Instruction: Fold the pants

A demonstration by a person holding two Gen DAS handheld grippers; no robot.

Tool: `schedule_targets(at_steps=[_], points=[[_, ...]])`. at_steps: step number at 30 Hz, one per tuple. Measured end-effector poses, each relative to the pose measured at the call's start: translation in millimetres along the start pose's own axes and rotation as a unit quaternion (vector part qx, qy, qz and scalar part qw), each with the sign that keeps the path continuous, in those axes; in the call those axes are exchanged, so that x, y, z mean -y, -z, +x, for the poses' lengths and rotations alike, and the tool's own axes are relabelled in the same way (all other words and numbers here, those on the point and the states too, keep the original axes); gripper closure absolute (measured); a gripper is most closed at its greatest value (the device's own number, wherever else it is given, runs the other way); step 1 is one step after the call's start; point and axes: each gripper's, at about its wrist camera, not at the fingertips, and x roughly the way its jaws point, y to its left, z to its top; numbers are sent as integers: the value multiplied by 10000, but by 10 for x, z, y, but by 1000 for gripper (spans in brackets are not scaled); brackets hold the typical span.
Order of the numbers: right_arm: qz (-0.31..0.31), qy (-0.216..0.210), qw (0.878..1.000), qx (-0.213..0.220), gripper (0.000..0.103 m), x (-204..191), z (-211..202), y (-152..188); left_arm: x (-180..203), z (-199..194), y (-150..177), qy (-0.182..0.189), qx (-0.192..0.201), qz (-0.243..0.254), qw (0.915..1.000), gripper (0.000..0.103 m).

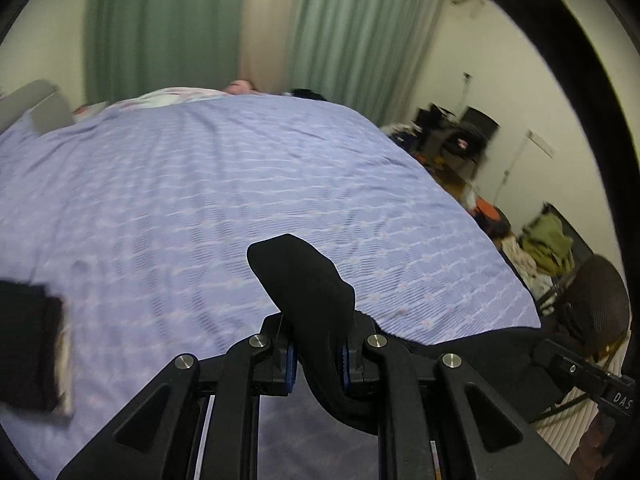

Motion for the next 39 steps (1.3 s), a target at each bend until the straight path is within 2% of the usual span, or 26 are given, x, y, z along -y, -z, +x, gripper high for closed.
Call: schedule_targets(at_steps=[7,11,17,21,25,30,35,39], points=[[-849,-709,9936,-241,93,-1014,-54,275,-887,-1101,441,-492,437,-833,9944,86],[-1111,-1002,9879,-399,93,-1651,64,534,-1486,-1583,658,-716,714,-1074,9891,86],[-1090,-1011,9878,-463,93,-2575,295,1024,-2420,-2063,900,-641,735,-1202,9879,86],[-1038,-1034,9883,-435,93,-3139,426,1317,-2926,-2372,1013,-665,702,-1223,9878,86],[-1250,-1132,9837,-620,93,-3584,546,1487,-3361,-2675,1117,-702,844,-1404,9840,86],[-1478,-1325,9771,-769,93,-3921,630,1576,-3757,-2867,1169,-738,947,-1628,9793,86],[-1643,-1555,9702,-865,93,-4099,802,1564,-3943,-2942,1082,-869,884,-1691,9778,87],[-1775,-1660,9669,-784,93,-4245,881,1522,-4053,-2979,975,-830,1040,-1674,9769,87]])
